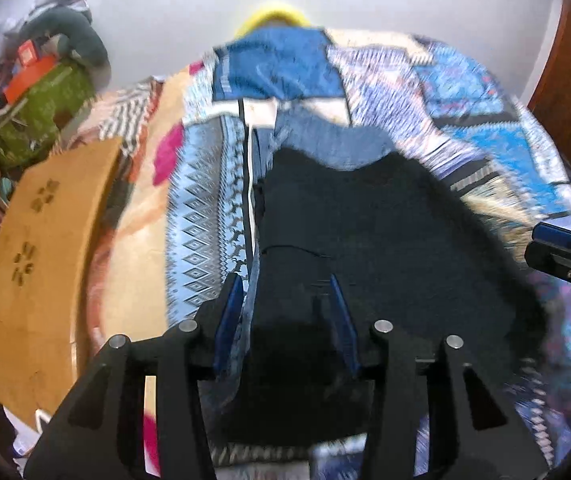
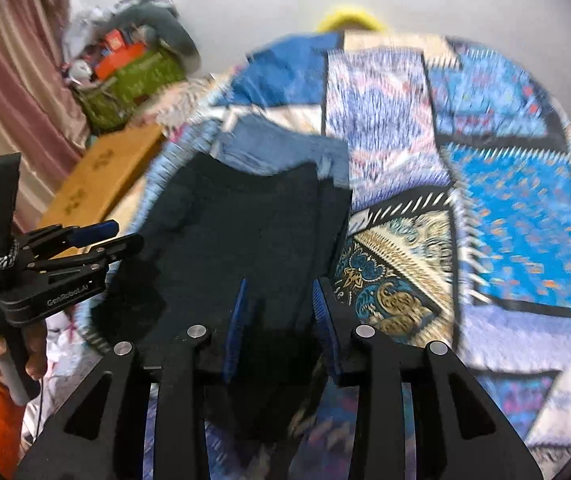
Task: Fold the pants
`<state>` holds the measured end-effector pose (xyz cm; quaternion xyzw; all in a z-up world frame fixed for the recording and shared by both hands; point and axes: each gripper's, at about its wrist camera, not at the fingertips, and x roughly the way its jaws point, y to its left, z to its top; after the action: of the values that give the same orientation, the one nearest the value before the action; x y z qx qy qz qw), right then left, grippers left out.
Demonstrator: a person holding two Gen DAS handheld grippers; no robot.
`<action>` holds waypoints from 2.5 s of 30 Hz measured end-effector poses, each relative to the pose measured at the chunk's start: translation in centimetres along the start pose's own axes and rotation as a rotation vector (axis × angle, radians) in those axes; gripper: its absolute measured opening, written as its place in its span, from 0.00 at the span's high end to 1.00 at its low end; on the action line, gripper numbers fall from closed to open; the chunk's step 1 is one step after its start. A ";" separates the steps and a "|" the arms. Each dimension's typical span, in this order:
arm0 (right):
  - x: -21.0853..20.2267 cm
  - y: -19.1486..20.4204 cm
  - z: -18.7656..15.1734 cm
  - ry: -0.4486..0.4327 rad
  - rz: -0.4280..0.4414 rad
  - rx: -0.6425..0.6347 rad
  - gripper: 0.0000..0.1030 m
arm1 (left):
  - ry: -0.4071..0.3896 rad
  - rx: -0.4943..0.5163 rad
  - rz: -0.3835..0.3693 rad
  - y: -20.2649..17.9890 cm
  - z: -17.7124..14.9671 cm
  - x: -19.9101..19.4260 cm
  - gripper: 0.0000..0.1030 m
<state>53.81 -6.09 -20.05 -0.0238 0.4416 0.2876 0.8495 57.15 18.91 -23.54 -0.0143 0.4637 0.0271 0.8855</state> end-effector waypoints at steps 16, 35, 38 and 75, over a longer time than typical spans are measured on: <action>-27.9 9.4 -5.7 -0.520 0.022 -0.167 0.70 | -0.544 0.032 -0.063 -4.3 -7.1 -31.6 0.57; -37.5 14.1 -14.3 -0.780 -0.027 -0.116 0.00 | -0.787 0.007 -0.021 -7.2 -18.4 -44.5 0.02; -37.4 13.9 -14.2 -0.768 -0.042 -0.095 0.00 | -0.788 0.006 -0.007 -7.2 -19.0 -44.6 0.01; -37.9 14.0 -16.3 -0.739 -0.055 -0.090 0.00 | -0.754 0.008 -0.028 -8.6 -20.2 -43.6 0.00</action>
<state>17.86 -16.98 2.00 0.0326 0.0912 0.2729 0.9572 16.30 7.82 0.73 -0.0060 0.1051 0.0166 0.9943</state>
